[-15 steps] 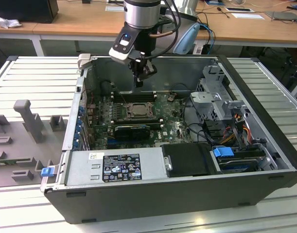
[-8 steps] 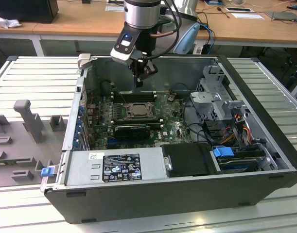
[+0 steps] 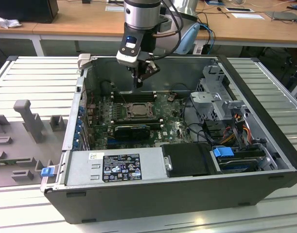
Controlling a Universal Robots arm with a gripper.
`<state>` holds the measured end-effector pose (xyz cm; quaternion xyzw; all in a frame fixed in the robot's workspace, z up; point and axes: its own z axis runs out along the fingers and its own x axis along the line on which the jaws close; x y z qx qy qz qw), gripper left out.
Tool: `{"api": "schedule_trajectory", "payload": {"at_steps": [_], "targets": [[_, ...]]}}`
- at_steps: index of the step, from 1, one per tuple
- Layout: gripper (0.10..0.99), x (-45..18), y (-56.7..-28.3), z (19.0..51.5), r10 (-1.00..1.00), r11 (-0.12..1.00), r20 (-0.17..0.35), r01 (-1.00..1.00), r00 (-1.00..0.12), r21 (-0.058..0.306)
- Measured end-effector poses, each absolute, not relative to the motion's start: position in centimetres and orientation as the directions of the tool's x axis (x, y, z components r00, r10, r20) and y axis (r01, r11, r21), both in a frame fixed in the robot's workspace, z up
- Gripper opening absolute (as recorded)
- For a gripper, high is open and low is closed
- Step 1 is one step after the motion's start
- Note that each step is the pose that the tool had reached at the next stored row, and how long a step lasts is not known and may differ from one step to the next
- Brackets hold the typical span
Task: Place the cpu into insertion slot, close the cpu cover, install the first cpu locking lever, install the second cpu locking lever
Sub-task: 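Install the first cpu locking lever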
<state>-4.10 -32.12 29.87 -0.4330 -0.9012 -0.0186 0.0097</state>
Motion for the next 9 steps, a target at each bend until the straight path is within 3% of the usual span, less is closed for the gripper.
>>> {"api": "schedule_trajectory", "payload": {"at_steps": [9], "targets": [[0.106, -4.1, -32.12, 29.83, 0.706, 0.707, 0.033, 0.707, -0.708, 0.025]]}}
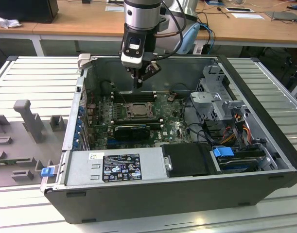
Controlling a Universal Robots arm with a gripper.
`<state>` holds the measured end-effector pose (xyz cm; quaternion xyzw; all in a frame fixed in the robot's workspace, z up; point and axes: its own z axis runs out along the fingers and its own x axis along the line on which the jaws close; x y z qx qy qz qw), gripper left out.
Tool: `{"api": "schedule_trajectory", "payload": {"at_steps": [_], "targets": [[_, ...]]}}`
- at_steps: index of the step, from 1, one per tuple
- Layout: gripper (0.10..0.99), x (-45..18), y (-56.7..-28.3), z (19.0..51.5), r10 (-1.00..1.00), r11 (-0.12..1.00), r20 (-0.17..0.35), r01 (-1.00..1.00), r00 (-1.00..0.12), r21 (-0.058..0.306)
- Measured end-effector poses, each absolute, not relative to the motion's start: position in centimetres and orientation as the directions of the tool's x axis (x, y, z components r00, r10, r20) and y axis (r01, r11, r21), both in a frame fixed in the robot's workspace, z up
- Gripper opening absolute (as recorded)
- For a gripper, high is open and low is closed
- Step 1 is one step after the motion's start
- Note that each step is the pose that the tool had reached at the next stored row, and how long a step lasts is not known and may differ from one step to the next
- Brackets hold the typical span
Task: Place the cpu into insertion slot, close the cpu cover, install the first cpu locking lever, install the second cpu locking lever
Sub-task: 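Install the first cpu locking lever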
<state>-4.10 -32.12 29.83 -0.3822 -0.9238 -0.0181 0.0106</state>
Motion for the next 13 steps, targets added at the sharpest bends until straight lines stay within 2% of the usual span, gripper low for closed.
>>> {"api": "schedule_trajectory", "payload": {"at_steps": [13], "targets": [[0.106, -4.1, -32.12, 29.83, 0.63, 0.776, 0.033, 0.631, -0.776, 0.025]]}}
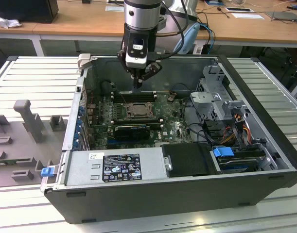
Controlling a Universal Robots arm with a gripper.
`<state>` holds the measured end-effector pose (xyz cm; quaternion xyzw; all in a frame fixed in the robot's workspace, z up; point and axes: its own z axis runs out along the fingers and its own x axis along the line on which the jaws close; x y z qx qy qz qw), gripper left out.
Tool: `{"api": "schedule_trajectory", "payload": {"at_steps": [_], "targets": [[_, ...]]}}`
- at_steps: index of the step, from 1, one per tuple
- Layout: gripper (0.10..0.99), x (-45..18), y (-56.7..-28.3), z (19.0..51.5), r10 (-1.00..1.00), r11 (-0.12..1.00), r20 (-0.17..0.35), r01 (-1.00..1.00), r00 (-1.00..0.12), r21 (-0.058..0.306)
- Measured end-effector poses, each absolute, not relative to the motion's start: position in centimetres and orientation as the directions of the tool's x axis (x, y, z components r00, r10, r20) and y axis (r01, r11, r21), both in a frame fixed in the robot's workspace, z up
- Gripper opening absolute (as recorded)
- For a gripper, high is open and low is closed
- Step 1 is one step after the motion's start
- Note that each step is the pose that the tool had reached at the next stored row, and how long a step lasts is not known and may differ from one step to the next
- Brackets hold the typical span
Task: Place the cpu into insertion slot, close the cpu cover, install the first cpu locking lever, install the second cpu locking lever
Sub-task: 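Install the first cpu locking lever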
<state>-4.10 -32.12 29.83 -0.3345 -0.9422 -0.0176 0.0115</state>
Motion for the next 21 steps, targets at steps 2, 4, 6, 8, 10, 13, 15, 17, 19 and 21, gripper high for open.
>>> {"api": "schedule_trajectory", "payload": {"at_steps": [2, 4, 6, 8, 10, 13, 15, 17, 19, 21], "targets": [[0.106, -4.1, -32.12, 29.83, 0.615, 0.787, 0.033, 0.616, -0.788, 0.025], [0.106, -4.1, -32.12, 29.83, 0.607, 0.794, 0.033, 0.608, -0.794, 0.025], [0.106, -4.1, -32.12, 29.83, 0.593, 0.804, 0.033, 0.593, -0.805, 0.025], [0.106, -4.11, -32.12, 29.83, 0.585, 0.81, 0.034, 0.586, -0.81, 0.025], [0.106, -4.11, -32.12, 29.83, 0.577, 0.816, 0.033, 0.578, -0.816, 0.025], [0.106, -4.1, -32.12, 29.83, 0.565, 0.824, 0.033, 0.566, -0.824, 0.025], [0.106, -4.1, -32.12, 29.83, 0.555, 0.831, 0.033, 0.556, -0.831, 0.025], [0.106, -4.1, -32.12, 29.83, 0.551, 0.834, 0.033, 0.552, -0.834, 0.025], [0.106, -4.1, -32.12, 29.83, 0.548, 0.836, 0.033, 0.549, -0.836, 0.025], [0.106, -4.1, -32.12, 29.83, 0.545, 0.838, 0.034, 0.546, -0.838, 0.025]]}}
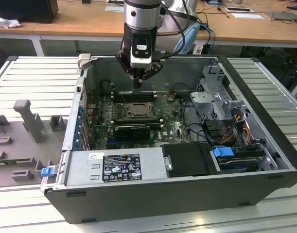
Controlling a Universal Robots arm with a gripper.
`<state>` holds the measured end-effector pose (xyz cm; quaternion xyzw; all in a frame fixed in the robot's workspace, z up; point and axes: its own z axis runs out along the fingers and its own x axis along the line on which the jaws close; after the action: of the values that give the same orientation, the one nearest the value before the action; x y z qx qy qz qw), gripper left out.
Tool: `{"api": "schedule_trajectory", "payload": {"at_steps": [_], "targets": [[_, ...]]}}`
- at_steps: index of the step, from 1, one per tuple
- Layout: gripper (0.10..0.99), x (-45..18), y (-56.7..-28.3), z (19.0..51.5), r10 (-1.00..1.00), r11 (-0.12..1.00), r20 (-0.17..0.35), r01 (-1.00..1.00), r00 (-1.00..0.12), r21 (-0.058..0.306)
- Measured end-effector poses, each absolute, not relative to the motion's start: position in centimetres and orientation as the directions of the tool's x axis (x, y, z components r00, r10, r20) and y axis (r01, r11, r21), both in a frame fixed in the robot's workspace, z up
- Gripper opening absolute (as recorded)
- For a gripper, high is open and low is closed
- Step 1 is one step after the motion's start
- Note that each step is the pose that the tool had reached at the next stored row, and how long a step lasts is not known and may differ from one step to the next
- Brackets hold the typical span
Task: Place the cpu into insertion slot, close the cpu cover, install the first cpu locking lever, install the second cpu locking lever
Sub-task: 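Install the first cpu locking lever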
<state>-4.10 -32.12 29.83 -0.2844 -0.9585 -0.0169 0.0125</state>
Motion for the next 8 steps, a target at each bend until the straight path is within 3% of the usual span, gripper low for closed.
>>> {"api": "schedule_trajectory", "payload": {"at_steps": [8], "targets": [[0.106, -4.21, -32.13, 29.66, 0.418, 0.908, 0.032, 0.419, -0.908, 0.026]]}}
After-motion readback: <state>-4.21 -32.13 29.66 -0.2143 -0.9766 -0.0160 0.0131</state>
